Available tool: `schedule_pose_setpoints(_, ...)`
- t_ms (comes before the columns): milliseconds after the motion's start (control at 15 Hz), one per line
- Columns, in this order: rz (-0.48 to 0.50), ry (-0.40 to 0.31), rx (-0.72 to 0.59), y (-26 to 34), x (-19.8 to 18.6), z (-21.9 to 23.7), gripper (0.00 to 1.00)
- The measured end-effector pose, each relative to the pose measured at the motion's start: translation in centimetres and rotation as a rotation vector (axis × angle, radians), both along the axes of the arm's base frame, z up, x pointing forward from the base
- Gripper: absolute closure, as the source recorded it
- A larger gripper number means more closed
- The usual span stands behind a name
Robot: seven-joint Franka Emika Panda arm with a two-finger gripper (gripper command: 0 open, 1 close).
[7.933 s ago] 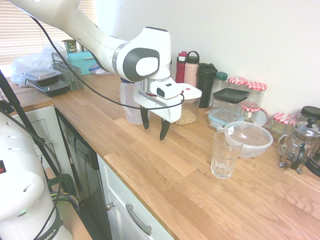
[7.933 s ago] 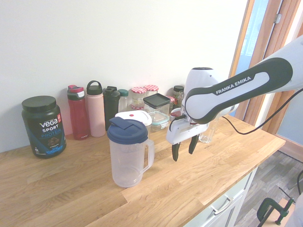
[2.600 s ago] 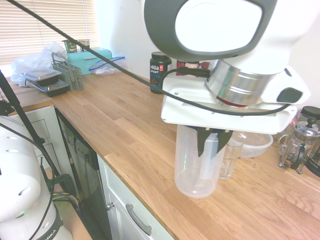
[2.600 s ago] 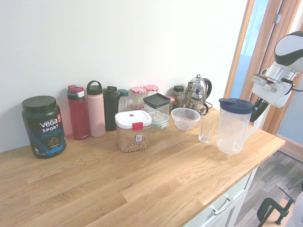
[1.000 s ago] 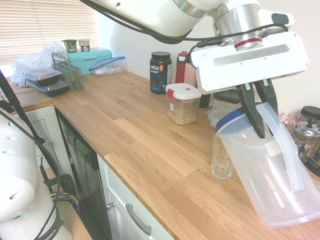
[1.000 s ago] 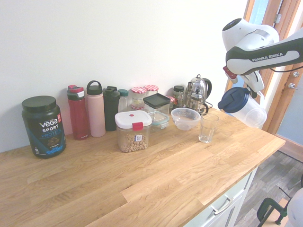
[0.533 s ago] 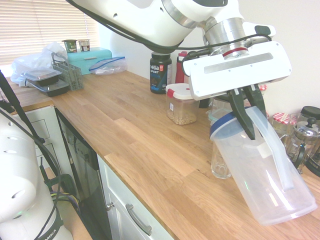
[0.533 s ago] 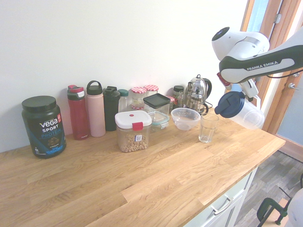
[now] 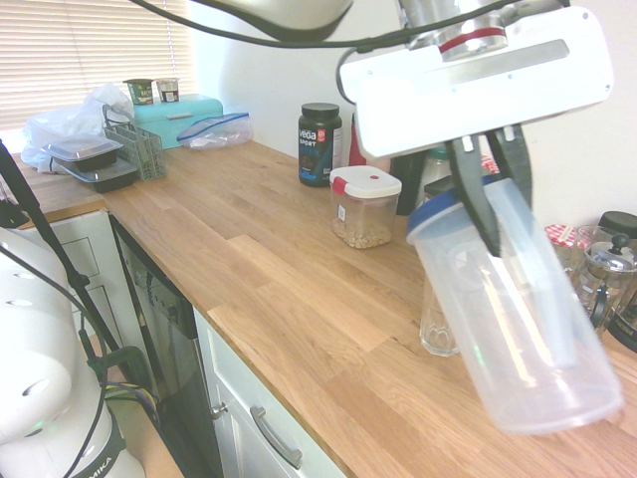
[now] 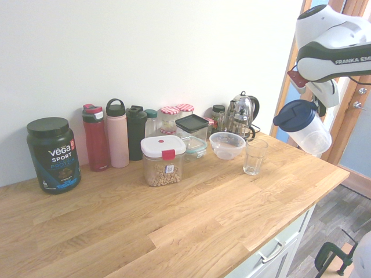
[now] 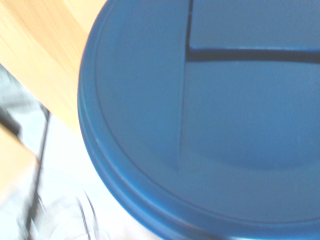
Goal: Pour me some water
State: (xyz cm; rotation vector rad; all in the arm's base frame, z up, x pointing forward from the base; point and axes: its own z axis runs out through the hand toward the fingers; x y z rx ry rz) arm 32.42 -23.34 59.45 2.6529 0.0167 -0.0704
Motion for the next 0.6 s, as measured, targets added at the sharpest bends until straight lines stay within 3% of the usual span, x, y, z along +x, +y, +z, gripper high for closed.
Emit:
schedule_pose_setpoints(400, 0.145, -0.165, 0.231, 7.8, -6.0, 2.5, 1.0)
schedule_pose_setpoints(600, 0.086, -0.243, 0.341, 14.6, -6.1, 2.3, 1.0)
